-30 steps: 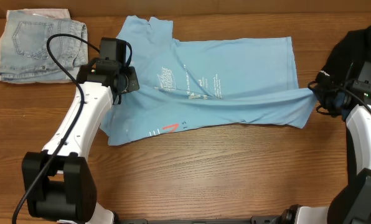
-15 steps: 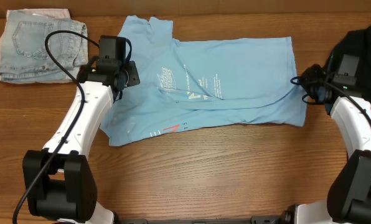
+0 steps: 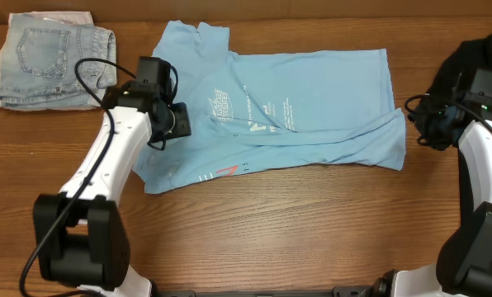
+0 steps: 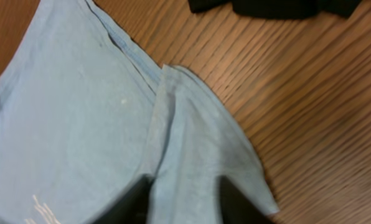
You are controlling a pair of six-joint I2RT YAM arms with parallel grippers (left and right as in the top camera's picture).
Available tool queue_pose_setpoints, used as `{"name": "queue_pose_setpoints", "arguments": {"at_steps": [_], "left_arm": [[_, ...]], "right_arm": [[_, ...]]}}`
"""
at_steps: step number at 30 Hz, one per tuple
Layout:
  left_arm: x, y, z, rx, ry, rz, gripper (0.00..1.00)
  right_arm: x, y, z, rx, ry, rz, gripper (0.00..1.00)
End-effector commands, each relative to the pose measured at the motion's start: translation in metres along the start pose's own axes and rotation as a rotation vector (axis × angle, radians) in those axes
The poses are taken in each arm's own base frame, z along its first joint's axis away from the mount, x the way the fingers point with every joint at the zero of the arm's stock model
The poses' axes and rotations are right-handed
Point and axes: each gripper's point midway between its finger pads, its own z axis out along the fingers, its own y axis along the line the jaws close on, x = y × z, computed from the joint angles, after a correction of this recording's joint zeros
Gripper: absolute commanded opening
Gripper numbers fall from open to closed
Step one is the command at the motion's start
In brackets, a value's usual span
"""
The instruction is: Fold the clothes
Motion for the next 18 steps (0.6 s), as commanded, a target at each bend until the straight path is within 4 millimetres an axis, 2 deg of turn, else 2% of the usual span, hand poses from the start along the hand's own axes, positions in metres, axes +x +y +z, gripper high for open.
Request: {"name": "queue_pose_setpoints", "arguments": {"at_steps": [1,2,4,9,15,18], "left_arm": [[0.021,-0.021,0.025,0.083,0.123,0.024,0.25],[0.027,-0.022,0.032,0.084,0.156,0.017,0.17],[0.041,-0.019,0.044,0.067,0.224,-0.024,0.04],[0.056,-0.010,0.062,0.031,0.304,-0.067,0.04],[0.052,0.014,0.067,-0.077,0.286,-0.125,0.05],[0.054,0.016,0.069,-0.064,0.306,-0.167,0.06]], "right_arm": [[0.012,0.012,0.017,0.000,0.051,-0.038,0.09],[0.017,0.013,0.023,0.008,0.070,-0.046,0.04],[0.024,0.013,0.033,0.022,0.099,-0.055,0.04],[0.036,0.007,0.052,0.055,0.151,-0.054,0.04],[0.047,-0.004,0.065,0.095,0.199,-0.047,0.05],[0.057,-0.013,0.074,0.123,0.231,-0.035,0.05]]}}
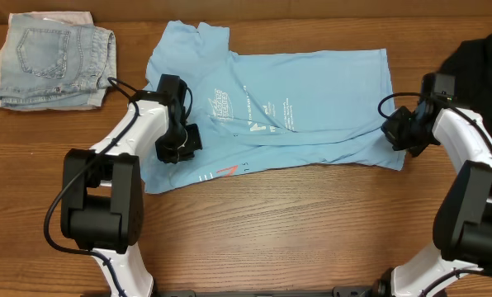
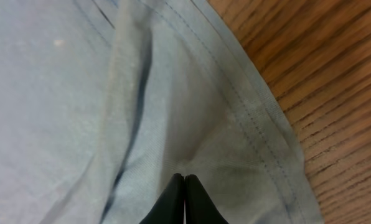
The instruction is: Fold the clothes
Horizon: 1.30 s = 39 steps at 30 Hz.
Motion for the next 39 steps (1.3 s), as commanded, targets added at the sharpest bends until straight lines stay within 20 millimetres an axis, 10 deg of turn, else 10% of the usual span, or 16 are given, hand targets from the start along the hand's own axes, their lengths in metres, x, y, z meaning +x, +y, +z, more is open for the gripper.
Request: {"name": "queue_pose_setpoints", "arguments": {"at_steps": [1,17,27,39], "left_arm": [[-0.002,0.011,0.004,-0.015,0.016,-0.076,0.05],[0.005,0.055,0.006,-0.098,0.066,-0.191,0.04],[0.026,0.050,0.037,0.042,0.123,-0.227,0.04],[0.054,0.138,0.021,-0.176,0.211,-0.478,0.04]], "right_arm": [[0.006,-0.009,0.015,0.032,0.036,0.015,0.05],[0.021,-0.036,0.028,0.158,0.088,0.073,0.04],[0.026,-0.039,0.027,0.172,0.109,0.073,0.04],[0.022,-0.065,0.016,0.250,0.123,0.116,0.04]]}}
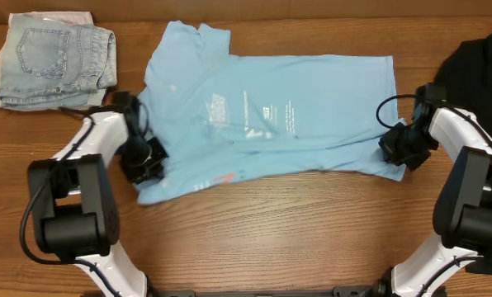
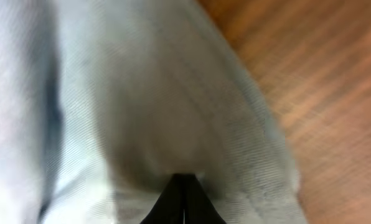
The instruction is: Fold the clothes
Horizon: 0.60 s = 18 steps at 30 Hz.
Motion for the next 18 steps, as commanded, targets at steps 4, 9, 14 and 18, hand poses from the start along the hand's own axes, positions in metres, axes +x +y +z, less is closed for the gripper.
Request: {"name": "queue_pose_setpoints", "arguments": {"at_steps": [4,9,14,18], "left_arm": [[-0.003,0.080,0.000,-0.190,0.003,-0.228,0.04],[-0.017,0.083,-0.039,-0.117,-0.119,-0.245,0.04],[-0.017,0.072,-0.080,-0.069,-0.224,-0.200,0.08],[-0.011,0.057,-0.096,-0.027,-0.260,-0.159,0.27]], "right_arm": [[-0.017,-0.029,-0.012,0.093,-0.024,0.057,0.04],[-0.021,-0.030,-0.028,0.110,-0.027,0.063,0.04],[-0.022,-0.024,-0.049,0.088,-0.060,0.054,0.04],[-0.009,-0.002,-0.071,-0.016,-0.066,-0.043,0.04]]}}
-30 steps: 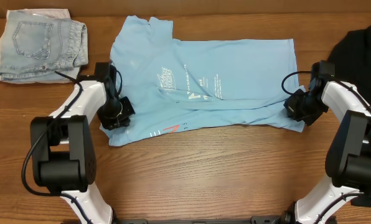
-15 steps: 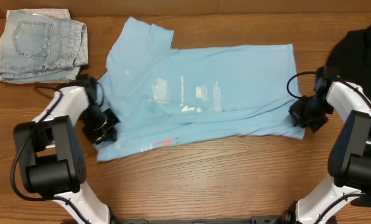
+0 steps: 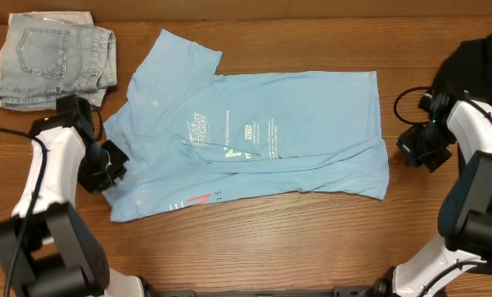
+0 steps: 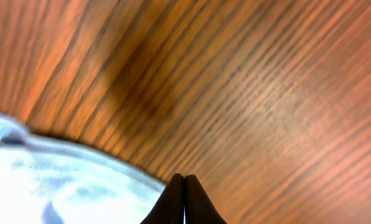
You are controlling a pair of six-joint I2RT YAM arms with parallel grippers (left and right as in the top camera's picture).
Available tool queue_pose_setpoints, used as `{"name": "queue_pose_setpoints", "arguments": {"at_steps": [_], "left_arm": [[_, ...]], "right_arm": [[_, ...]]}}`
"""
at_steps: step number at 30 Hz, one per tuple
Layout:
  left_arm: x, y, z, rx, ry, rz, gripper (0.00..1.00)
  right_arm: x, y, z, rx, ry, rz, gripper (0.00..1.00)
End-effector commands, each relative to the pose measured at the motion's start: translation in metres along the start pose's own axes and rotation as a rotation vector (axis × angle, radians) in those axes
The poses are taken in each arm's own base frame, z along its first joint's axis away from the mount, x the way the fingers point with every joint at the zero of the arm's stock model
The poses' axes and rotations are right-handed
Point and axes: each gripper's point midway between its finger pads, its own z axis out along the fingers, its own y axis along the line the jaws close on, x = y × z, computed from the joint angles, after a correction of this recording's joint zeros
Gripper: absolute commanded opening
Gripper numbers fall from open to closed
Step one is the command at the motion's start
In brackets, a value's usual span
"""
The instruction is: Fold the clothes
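Observation:
A light blue T-shirt (image 3: 262,132) lies spread print-up across the table's middle, collar toward the far left. My left gripper (image 3: 112,165) sits low at the shirt's left edge near the sleeve, cloth drawn to its fingers. My right gripper (image 3: 411,150) is just off the shirt's right hem. In the right wrist view its fingers (image 4: 184,177) are shut with nothing between them over bare wood. The shirt's edge (image 4: 61,180) shows at the lower left of that view.
Folded light jeans (image 3: 56,54) rest on a pale garment at the far left corner. A black garment (image 3: 477,58) is heaped at the far right, behind the right arm. The wooden table (image 3: 254,239) shows in front of the shirt.
The shirt has shifted left along with my left gripper. My right gripper, then shut on the shirt's right hem, is now off the cloth over wood, still shut.
First my left gripper was over the shirt's left side and my right gripper hung open above the folded right hem. Then both were down on the cloth, the right shut on the hem. The shirt then lay flatter and further left, and now further left still, free of the right gripper.

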Motion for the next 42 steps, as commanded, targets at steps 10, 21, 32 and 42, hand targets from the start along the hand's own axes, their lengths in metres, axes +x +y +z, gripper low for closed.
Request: {"name": "queue_pose_setpoints", "arguments": {"at_steps": [10,21,32,42], "left_arm": [[0.038,-0.072,-0.017,0.156,-0.005,0.354,0.58],[0.097,-0.141,-0.007,0.154,-0.063,0.646,0.99],[0.097,-0.145,-0.006,0.137,-0.093,0.644,1.00],[0.095,-0.149,-0.006,0.149,-0.106,0.644,1.00]], "right_arm": [[0.086,0.082,-0.033,-0.241,0.062,-0.496,0.52],[0.125,0.095,-0.003,-0.202,0.074,-0.552,0.80],[0.115,0.102,0.009,-0.217,0.024,-0.461,0.67],[0.105,0.094,0.023,-0.177,-0.024,-0.328,0.67]]}}
